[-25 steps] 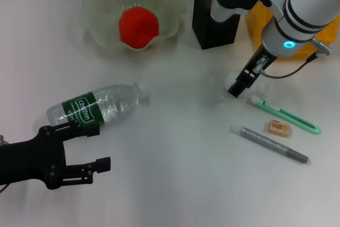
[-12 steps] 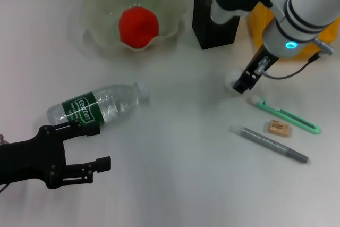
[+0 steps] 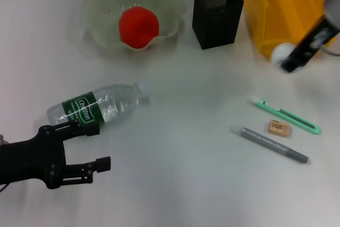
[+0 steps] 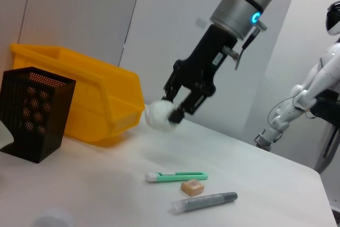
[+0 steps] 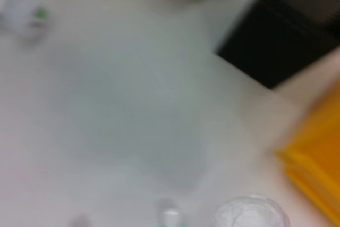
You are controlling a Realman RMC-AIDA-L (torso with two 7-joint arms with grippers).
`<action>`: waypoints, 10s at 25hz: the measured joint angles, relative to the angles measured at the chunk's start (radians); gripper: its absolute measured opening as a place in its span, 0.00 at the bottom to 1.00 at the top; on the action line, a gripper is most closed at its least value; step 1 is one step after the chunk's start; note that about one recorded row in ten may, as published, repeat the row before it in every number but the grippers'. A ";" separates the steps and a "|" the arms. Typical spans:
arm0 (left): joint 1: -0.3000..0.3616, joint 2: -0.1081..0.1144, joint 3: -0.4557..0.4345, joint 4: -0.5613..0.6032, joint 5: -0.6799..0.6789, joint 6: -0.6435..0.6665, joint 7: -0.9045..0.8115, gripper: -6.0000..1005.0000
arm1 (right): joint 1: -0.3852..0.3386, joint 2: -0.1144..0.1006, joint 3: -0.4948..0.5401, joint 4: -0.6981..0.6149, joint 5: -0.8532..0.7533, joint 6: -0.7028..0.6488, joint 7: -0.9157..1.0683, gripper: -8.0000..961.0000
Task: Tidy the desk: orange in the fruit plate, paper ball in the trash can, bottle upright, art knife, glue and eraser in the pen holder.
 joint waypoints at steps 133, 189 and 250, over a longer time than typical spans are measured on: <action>-0.151 -0.037 1.019 0.879 0.511 -0.722 -1.193 0.44 | -0.491 -0.002 0.549 0.160 0.906 -0.031 -0.968 0.83; 0.080 -0.035 0.793 0.297 -0.923 -0.980 0.010 0.45 | -0.426 -0.001 0.540 0.227 0.896 0.018 -0.946 0.81; 0.194 0.005 0.252 0.102 -0.508 -0.136 0.066 0.78 | -0.015 0.003 0.038 0.427 0.155 0.323 -0.086 0.78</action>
